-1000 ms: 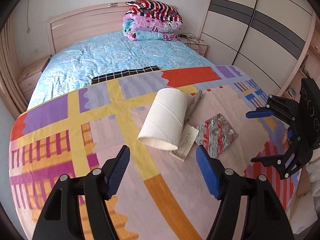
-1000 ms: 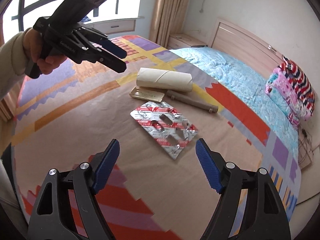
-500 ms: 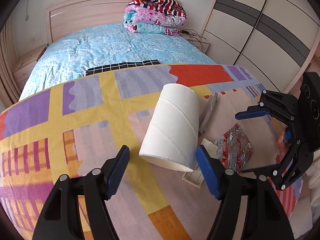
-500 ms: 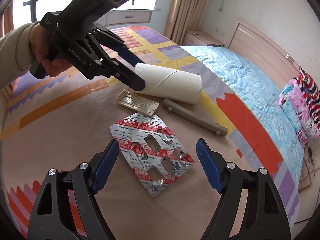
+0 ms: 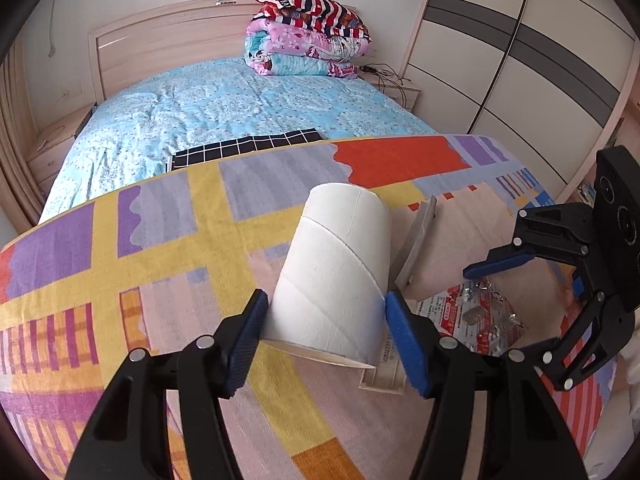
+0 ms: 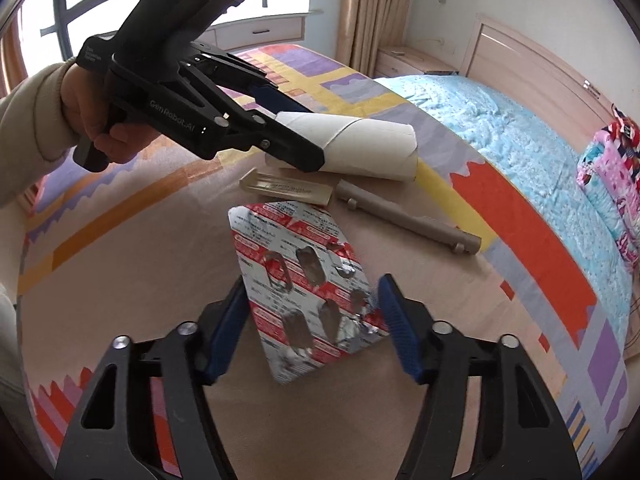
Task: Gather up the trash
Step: 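Grasp the cardboard tube with the left tool while the right tool grasps the pill blister pack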
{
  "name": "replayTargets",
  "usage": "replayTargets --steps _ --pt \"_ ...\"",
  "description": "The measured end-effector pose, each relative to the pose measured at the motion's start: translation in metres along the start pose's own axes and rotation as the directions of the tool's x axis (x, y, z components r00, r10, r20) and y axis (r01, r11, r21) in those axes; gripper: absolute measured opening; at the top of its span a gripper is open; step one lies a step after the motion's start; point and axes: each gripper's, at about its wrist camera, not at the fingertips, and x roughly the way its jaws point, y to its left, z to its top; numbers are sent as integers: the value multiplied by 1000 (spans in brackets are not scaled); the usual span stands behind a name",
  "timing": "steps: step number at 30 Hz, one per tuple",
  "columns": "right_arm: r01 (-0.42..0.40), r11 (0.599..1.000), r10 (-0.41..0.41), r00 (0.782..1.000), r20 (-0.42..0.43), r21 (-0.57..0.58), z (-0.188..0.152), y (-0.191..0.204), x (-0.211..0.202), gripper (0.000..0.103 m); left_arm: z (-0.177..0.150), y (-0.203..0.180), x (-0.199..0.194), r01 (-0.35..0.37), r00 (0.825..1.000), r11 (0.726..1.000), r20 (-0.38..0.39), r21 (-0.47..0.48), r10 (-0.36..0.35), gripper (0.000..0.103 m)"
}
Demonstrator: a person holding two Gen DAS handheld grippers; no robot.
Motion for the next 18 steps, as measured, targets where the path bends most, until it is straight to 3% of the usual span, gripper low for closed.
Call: replayTargets --steps 14,16,17,18 --pt "7 994 -11 999 38 113 -9 12 -24 52 -9 -7 -45 -34 998 999 57 -3 34 57" --pt "32 991 -38 998 43 131 -10 17 -26 40 -13 -9 -53 -31 997 999 64 -9 31 57" --pt "35 988 -41 999 34 150 -12 21 -26 20 -15 -10 -56 -30 997 999 66 -14 31 57" --pt "33 987 -38 999 29 156 -14 25 -26 17 -18 -11 -59 -28 997 999 66 -15 29 57"
